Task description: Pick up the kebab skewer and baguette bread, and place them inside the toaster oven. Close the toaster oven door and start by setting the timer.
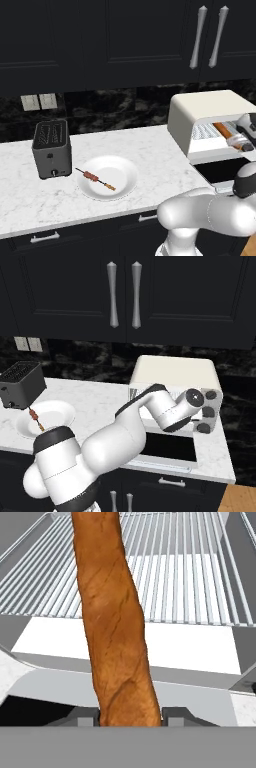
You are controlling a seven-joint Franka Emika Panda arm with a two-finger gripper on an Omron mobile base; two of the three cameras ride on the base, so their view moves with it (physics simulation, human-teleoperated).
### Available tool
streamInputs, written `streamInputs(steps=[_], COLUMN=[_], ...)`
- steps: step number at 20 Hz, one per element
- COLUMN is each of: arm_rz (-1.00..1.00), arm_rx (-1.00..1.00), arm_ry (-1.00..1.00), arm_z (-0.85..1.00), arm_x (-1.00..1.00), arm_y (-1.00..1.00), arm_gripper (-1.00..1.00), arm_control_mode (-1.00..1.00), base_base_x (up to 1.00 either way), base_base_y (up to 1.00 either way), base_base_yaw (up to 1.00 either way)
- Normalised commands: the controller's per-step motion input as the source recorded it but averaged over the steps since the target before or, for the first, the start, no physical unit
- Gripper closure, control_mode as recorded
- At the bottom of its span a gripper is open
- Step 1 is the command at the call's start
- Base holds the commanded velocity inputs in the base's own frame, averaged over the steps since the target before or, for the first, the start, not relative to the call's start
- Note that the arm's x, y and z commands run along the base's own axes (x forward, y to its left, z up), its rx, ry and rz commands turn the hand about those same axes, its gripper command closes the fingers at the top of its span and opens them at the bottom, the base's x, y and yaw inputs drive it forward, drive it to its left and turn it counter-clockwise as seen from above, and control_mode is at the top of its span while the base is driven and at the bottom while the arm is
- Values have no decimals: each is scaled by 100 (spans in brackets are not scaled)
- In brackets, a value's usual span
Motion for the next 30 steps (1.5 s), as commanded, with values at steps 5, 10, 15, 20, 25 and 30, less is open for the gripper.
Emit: streamInputs(steps=[5,10,15,20,25,30], arm_rz=[-3,-3,-4,-3,-3,-3], arm_rx=[0,0,0,0,0,0], arm_ry=[0,0,0,0,-5,-2], arm_z=[33,31,31,14,1,4], arm_x=[26,40,40,22,26,53], arm_y=[3,6,15,5,3,4], arm_gripper=[100,100,100,100,100,100], arm_control_mode=[-100,-100,-100,-100,-100,-100], base_base_x=[0,0,0,0,0,0], base_base_y=[0,0,0,0,0,0], base_base_yaw=[0,0,0,0,0,0])
